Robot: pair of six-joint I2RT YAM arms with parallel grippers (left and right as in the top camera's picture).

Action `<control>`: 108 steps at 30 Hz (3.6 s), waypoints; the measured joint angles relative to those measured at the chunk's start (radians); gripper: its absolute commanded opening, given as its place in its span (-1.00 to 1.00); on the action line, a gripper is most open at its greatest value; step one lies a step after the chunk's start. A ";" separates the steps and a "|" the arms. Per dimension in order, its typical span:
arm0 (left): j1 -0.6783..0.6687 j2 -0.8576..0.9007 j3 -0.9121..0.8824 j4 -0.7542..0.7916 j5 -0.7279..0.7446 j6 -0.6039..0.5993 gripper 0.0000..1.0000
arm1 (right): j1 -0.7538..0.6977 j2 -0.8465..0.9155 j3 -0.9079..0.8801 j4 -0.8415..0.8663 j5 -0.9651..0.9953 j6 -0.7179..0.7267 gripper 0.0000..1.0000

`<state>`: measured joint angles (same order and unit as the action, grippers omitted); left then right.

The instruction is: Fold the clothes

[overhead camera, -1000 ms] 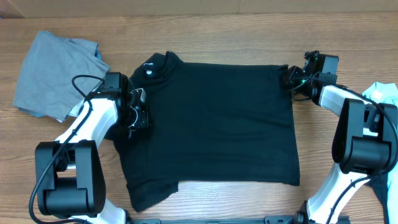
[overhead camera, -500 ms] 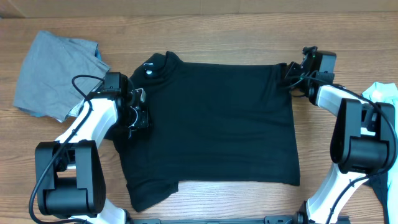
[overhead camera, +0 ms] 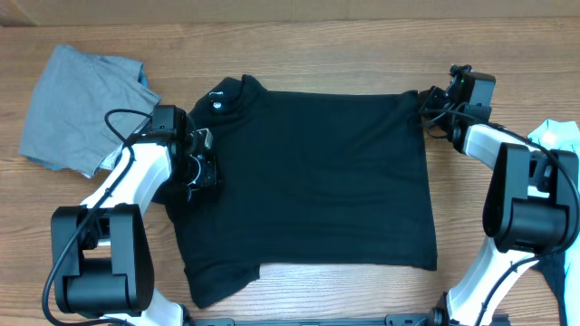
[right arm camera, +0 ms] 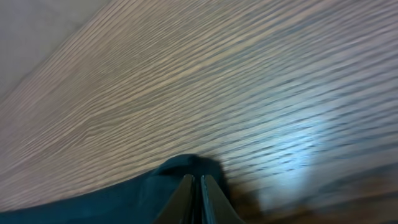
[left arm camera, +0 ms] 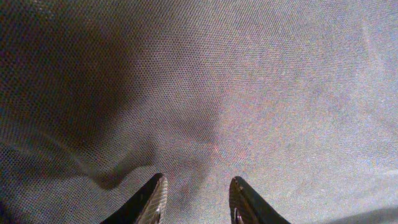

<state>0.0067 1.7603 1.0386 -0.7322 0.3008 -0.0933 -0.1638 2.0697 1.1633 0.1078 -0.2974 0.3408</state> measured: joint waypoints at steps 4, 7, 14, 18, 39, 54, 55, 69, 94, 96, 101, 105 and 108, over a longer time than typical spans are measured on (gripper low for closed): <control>0.000 0.000 0.000 0.000 0.000 0.000 -0.26 | -0.028 0.000 0.000 0.003 0.016 0.006 -0.77; 0.000 0.000 0.000 0.005 0.000 0.000 -0.25 | -0.050 0.000 0.000 0.003 0.014 0.011 -0.47; 0.000 0.000 0.000 0.022 0.001 0.000 -0.24 | -0.060 0.000 0.002 -0.095 -0.090 -0.025 -0.02; 0.000 0.000 0.000 0.024 0.003 0.000 -0.24 | -0.037 0.000 0.002 -0.129 -0.114 -0.079 -0.01; 0.000 0.000 0.000 0.023 0.003 0.000 -0.23 | -0.024 0.000 0.002 -0.137 -0.231 -0.163 -0.92; 0.000 0.000 0.000 0.024 0.003 0.000 -0.22 | -0.058 0.001 0.002 -0.122 -0.315 -0.132 0.17; 0.000 0.000 0.000 0.024 0.003 0.000 -0.21 | -0.049 0.001 0.002 -0.123 -0.309 -0.133 0.18; 0.000 0.000 0.000 0.021 0.003 0.000 -0.23 | 0.013 0.001 0.002 -0.093 -0.191 -0.106 -0.64; 0.000 0.000 0.000 0.023 0.003 0.000 -0.18 | -0.053 0.001 0.002 -0.034 -0.111 -0.102 -0.67; 0.000 0.000 0.000 0.023 0.003 0.000 -0.16 | -0.058 0.001 0.002 -0.048 -0.130 -0.099 -0.34; 0.000 0.000 0.000 0.023 0.016 0.000 -0.11 | -0.063 0.001 0.002 -0.122 -0.192 -0.105 -0.11; 0.000 0.000 0.021 0.022 0.040 0.000 -0.08 | -0.062 0.001 0.002 -0.154 -0.225 -0.107 -0.60; 0.000 0.000 0.052 0.023 0.048 0.000 -0.05 | -0.061 0.001 0.002 -0.161 -0.238 -0.106 -0.88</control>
<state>0.0067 1.7603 1.0904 -0.7094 0.3492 -0.0933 -0.2249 2.0708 1.1652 -0.0536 -0.5354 0.2348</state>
